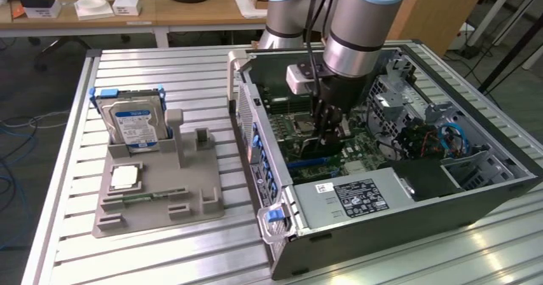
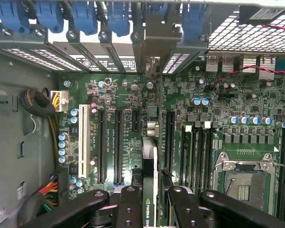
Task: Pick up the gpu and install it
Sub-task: 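Insert the gpu into the slot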
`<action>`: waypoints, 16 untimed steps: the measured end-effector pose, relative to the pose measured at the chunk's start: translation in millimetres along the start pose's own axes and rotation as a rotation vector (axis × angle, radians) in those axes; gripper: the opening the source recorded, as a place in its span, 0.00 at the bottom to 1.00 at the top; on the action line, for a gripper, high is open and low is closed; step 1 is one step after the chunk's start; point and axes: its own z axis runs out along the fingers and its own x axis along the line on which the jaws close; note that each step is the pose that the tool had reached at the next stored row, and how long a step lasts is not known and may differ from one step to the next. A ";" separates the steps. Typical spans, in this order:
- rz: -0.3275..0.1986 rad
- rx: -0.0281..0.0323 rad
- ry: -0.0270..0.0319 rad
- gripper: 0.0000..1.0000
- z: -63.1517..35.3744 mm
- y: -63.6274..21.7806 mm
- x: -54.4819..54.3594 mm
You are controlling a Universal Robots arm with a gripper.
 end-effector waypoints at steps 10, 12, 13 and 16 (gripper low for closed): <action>-0.011 0.0003 -0.0002 0.26 1.5 -2.1 -1.0; -0.011 0.0003 -0.0001 0.26 2.3 -2.1 -1.6; -0.011 0.0002 0.0000 0.26 2.8 -2.1 -1.8; -0.010 0.0002 0.0000 0.26 5.8 -2.0 -2.9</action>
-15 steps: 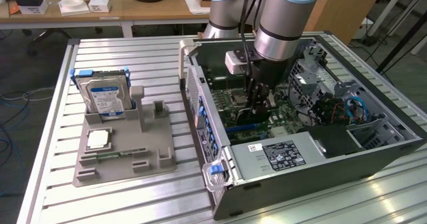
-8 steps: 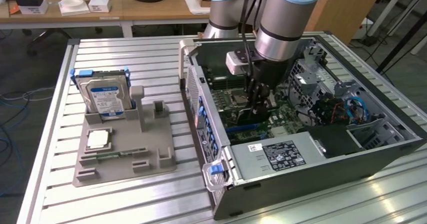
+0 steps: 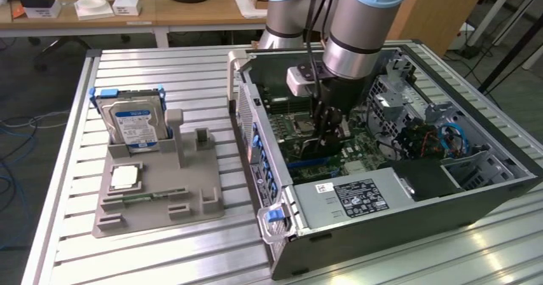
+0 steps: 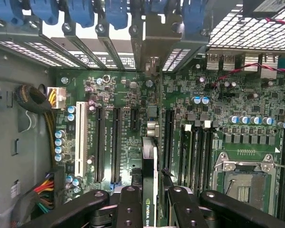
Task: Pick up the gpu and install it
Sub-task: 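Insert the gpu into the slot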
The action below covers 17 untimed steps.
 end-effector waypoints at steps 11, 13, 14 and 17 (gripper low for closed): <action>0.001 0.0000 -0.0001 0.26 3.5 1.1 -2.0; 0.002 0.0001 -0.0002 0.26 3.4 1.1 -2.0; 0.002 0.0001 -0.0002 0.26 3.1 1.1 -2.0; 0.004 0.0000 -0.0001 0.26 0.1 1.2 -2.0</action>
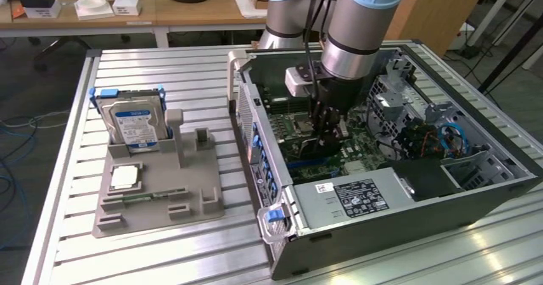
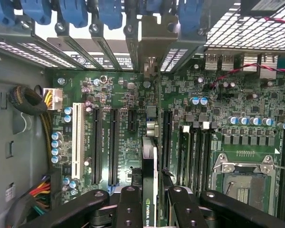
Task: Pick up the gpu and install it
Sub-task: 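Insert the gpu into the slot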
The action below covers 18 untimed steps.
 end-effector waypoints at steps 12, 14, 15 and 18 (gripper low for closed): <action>0.001 0.0000 0.0000 0.26 -0.9 0.0 0.2; 0.002 -0.0001 0.0000 0.26 -0.8 0.0 1.8; 0.003 -0.0001 0.0000 0.26 -0.8 0.0 3.0; 0.004 0.0000 0.0000 0.26 -0.8 0.1 4.6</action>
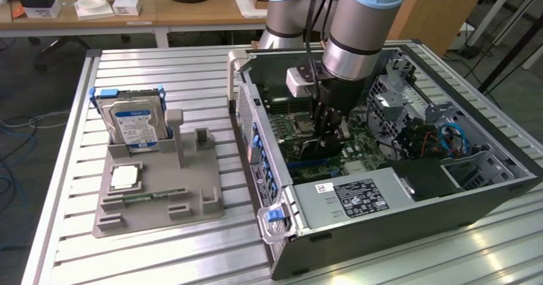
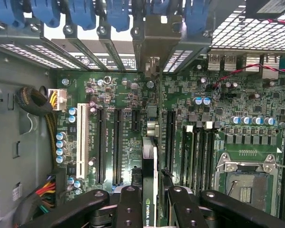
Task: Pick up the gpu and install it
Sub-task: 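Insert the gpu into the slot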
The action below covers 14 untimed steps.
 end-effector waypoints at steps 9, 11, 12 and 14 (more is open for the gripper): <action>0.001 -0.0001 0.0001 0.26 5.4 0.6 0.0; 0.001 -0.0001 0.0002 0.26 5.5 0.7 0.0; 0.001 -0.0001 0.0002 0.26 5.5 0.6 0.0; 0.001 -0.0001 0.0001 0.26 5.6 0.6 0.0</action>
